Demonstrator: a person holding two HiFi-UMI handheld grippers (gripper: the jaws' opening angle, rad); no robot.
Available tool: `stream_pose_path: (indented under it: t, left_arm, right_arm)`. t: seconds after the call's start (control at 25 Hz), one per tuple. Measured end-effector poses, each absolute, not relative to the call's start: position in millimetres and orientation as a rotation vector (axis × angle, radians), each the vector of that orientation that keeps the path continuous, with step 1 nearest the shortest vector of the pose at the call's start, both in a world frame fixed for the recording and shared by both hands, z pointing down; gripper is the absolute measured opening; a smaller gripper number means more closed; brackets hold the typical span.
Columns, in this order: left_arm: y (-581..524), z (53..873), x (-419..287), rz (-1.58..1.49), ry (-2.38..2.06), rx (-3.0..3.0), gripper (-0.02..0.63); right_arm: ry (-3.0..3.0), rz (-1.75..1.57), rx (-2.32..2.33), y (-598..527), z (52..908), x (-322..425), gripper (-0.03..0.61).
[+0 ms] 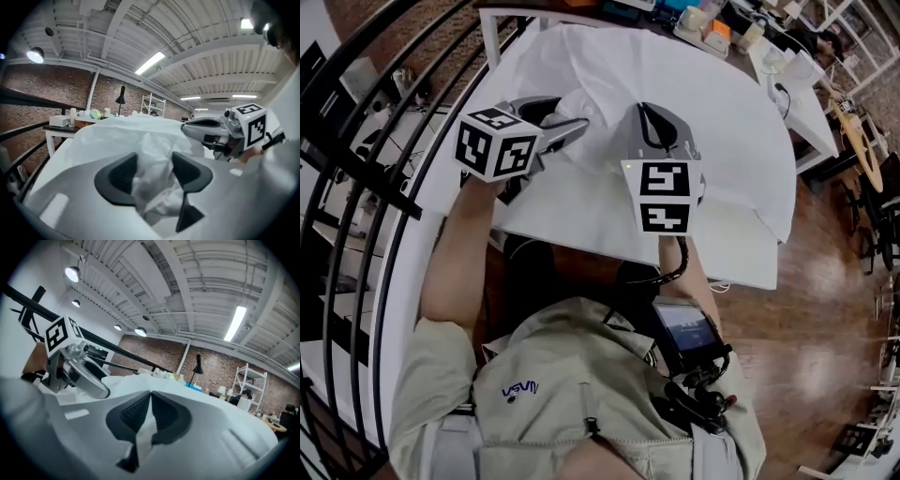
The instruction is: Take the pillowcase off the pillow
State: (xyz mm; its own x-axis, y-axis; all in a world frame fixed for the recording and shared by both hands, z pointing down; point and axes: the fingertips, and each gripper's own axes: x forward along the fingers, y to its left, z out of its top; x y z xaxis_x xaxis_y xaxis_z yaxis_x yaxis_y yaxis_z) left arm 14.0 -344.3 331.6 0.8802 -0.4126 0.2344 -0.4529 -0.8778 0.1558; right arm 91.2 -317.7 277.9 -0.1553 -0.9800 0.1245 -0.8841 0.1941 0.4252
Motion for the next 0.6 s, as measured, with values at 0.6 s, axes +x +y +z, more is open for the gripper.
stream_pose_path:
  t: [0.6]
  left_arm:
    - [-336.0,319.2,-12.5,-0.039,-0.637,2.688,0.028]
  right_arm:
    - [-2.146,-0.37,1.705,-305.9,277.9,83.2,0.006]
